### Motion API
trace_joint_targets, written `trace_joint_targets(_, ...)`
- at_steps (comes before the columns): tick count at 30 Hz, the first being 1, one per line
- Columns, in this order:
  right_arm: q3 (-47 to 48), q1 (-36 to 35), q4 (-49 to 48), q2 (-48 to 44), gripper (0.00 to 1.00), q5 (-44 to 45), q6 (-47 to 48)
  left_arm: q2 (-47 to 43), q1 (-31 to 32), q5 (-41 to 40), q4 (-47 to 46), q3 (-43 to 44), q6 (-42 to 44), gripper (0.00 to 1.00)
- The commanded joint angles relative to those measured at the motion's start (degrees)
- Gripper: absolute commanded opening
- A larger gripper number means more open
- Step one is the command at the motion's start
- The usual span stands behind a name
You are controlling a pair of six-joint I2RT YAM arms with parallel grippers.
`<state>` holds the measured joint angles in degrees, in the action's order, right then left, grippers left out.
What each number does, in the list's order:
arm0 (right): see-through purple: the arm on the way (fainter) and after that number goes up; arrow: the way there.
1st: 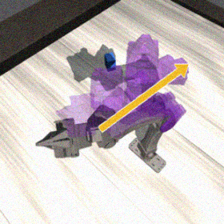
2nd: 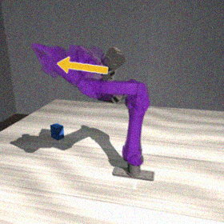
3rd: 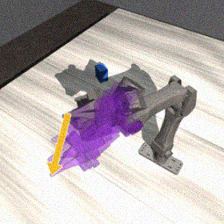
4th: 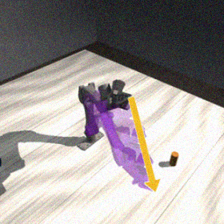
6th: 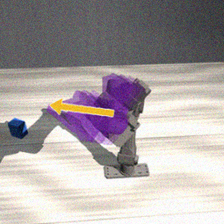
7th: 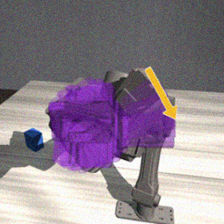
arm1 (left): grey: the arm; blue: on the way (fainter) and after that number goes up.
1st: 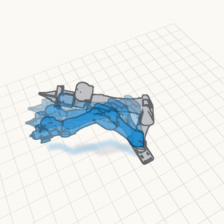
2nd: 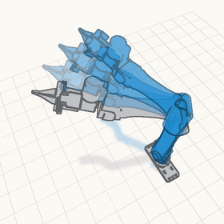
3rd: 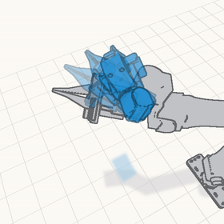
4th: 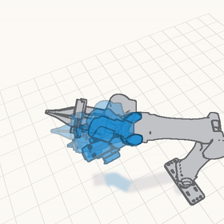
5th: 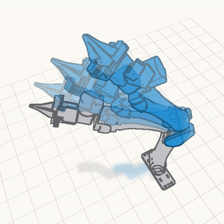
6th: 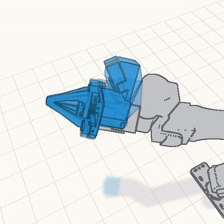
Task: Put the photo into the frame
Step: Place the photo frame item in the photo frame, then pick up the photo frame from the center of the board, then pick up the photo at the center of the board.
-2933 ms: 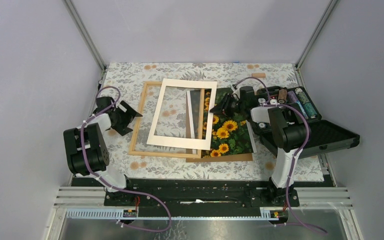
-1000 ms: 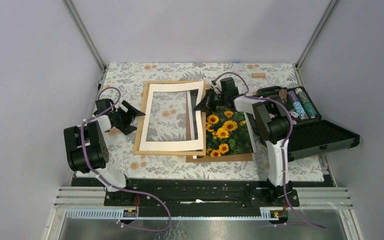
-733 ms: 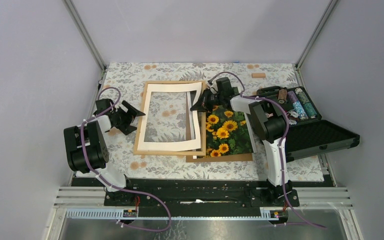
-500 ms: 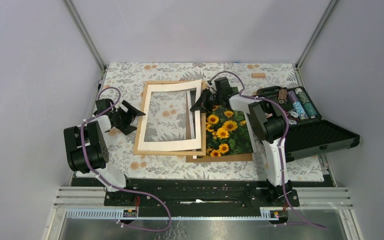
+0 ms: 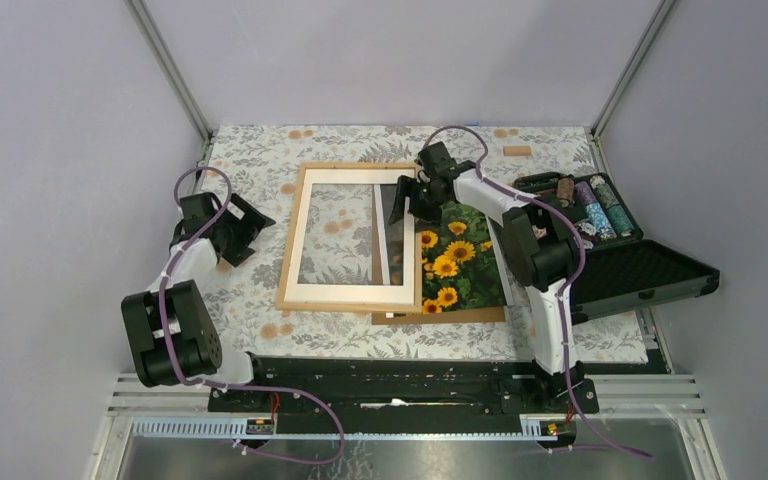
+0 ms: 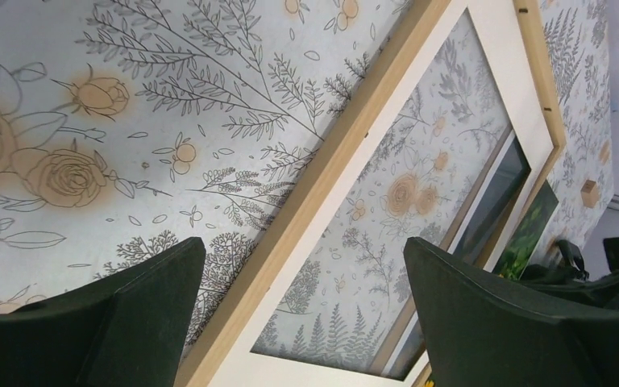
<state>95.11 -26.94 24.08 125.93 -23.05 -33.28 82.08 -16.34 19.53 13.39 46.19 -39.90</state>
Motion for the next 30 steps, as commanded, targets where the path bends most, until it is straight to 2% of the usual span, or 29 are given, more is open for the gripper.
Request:
trace_joint_targets(1, 4.5, 0.1, 13.8, -5.9, 0.79, 11.3, 9.7, -3.9, -0.1, -4.1, 0.4, 1.0, 2.0, 0.99)
trace_joint_targets(4, 0.6, 1.0, 14.2, -8.9, 0.79, 11.7, 11.9, -4.6, 0.9, -3.4, 0.4, 1.5, 2.9, 0.99)
trace_joint_targets(6, -3.6, 2.0, 11.5, -11.5, 0.78, 7.9, 10.7, -4.5, 2.8, -2.6, 0.5, 2.1, 3.9, 0.99)
trace_joint_targets(8, -8.2, 3.0, 6.3, -13.4, 0.76, 2.8, 8.1, -4.3, 5.2, -2.3, 0.5, 2.9, 4.9, 0.99)
trace_joint_targets(11, -11.8, 3.1, -0.3, -12.5, 0.75, 0.8, 5.9, -4.9, 8.6, -1.9, 0.3, 3.4, 5.6, 0.99)
trace_joint_targets(15, -16.3, 3.1, -11.8, -11.0, 0.65, -0.5, 1.4, -6.9, 15.6, -3.1, 1.9, 4.4, 6.1, 0.98)
trace_joint_targets(17, -15.8, 2.8, -14.6, -8.2, 0.6, -0.2, 0.2, -8.5, 19.0, -3.1, 2.0, 3.8, 4.8, 0.98)
trace_joint_targets(19, -13.0, 1.7, -14.6, -5.5, 0.59, -2.3, -0.2, -9.8, 21.5, -2.1, 2.0, 3.4, 3.5, 0.98)
trace_joint_targets(24, -6.4, -5.2, -18.5, -4.2, 0.63, -8.8, -3.7, -11.3, 26.2, -4.5, 4.2, 3.8, 2.8, 0.98)
trace_joint_targets(26, -5.5, -4.9, -17.5, -5.3, 0.64, -11.1, -4.9, -11.1, 27.6, -4.5, 3.8, 3.2, 1.7, 0.97)
trace_joint_targets(27, -6.2, -4.1, -13.8, -7.3, 0.65, -8.8, -3.6, -10.7, 28.8, -4.4, 3.3, 2.8, 1.1, 0.97)
trace_joint_targets(30, -9.9, -1.8, 0.7, -15.9, 0.76, 6.8, 6.3, -8.5, 34.2, -3.0, 1.1, 2.2, -0.5, 0.97)
